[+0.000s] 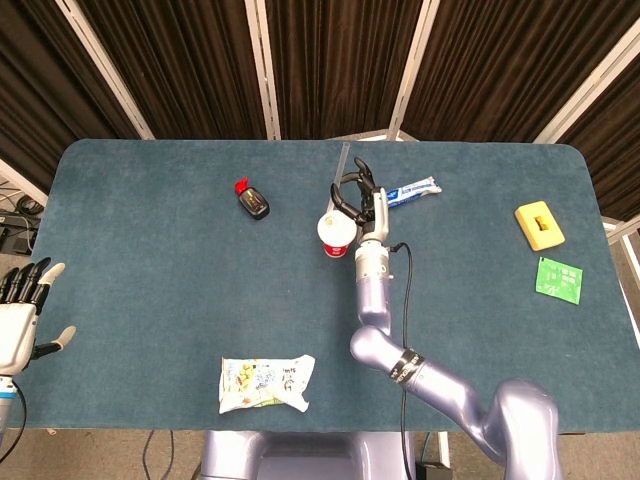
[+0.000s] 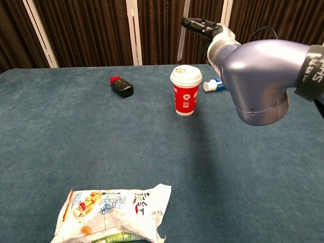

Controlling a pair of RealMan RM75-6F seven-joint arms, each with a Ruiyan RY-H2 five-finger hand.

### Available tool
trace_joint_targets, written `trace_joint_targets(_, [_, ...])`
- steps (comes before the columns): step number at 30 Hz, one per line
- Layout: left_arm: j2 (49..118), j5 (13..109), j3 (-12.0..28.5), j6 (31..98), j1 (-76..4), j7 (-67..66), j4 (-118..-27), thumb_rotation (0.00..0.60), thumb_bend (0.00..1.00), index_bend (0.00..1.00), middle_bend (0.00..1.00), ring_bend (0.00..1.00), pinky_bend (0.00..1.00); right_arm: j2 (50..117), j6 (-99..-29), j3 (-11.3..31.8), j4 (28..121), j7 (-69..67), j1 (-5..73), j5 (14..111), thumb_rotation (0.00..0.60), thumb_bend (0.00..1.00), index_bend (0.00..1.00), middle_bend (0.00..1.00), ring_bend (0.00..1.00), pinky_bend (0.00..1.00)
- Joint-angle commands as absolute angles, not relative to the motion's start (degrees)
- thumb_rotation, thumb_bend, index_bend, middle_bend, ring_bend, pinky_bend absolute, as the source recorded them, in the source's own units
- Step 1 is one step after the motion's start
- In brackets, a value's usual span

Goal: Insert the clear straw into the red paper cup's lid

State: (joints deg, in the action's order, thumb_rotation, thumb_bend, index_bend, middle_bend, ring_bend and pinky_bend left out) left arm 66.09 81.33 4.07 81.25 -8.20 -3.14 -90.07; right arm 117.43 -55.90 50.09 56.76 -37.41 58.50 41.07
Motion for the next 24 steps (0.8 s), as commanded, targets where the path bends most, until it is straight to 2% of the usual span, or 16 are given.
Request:
trace_joint_targets(1, [66.08,81.29,4.08,81.23,-8.19,-3.15,-90.10,0.600,0.25,0.10,0.00,0.00,0.00,117.75,-55.52,50.09,55.73,-37.56,58.78,40.88,0.600,0.35,0.59,0.11,0.00,0.00])
trace_joint_targets(24, [66.06,81.64,3.94,81.51,-8.11,-3.16,-90.04,0.600,0.24,0.11,0.00,0.00,0.00,119.16,-54.13,49.65,52.11,-38.18,59.09,40.66,0.600,0.35,0.59,0.11,0.00,0.00])
